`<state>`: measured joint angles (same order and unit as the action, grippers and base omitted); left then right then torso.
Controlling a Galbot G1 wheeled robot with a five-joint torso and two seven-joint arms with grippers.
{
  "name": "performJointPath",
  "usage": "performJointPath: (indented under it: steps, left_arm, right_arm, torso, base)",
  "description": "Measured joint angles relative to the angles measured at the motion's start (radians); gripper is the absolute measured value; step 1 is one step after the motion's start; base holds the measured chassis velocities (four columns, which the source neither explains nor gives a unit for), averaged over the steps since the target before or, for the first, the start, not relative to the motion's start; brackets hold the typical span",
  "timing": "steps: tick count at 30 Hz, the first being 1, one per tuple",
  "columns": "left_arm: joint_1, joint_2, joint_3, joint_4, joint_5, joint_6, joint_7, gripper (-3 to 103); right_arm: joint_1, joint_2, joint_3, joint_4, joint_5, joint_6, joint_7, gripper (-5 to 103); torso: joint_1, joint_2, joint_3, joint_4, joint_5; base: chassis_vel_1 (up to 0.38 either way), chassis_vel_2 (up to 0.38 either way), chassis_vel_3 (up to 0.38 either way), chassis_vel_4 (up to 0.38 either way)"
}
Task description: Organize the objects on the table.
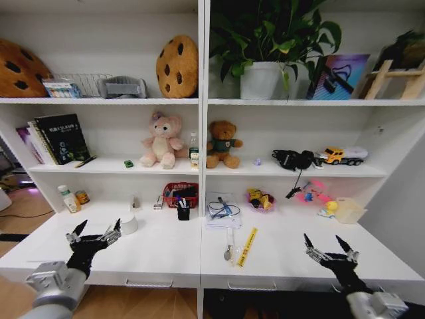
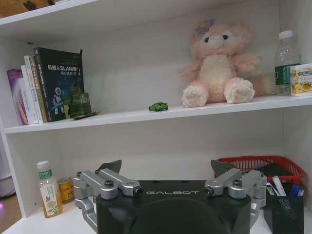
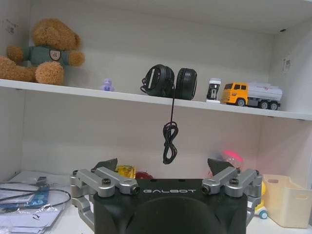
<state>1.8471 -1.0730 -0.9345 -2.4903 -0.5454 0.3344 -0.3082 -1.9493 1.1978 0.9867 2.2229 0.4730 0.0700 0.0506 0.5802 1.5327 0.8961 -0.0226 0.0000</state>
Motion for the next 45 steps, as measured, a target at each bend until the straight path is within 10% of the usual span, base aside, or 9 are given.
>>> performJointPath:
  steps: [45]
  left_arm:
    - [0.0, 0.0, 0.0, 0.0, 0.0, 0.0, 0.0, 100]
  right_arm:
    - [0.012, -0.004, -0.009, -0.013, 0.002, -0.003, -0.001, 100]
  torso:
    - [0.0, 0.0, 0.0, -0.0001, 0.0001]
  base:
    - [0.167, 0.176, -0.172, -0.165]
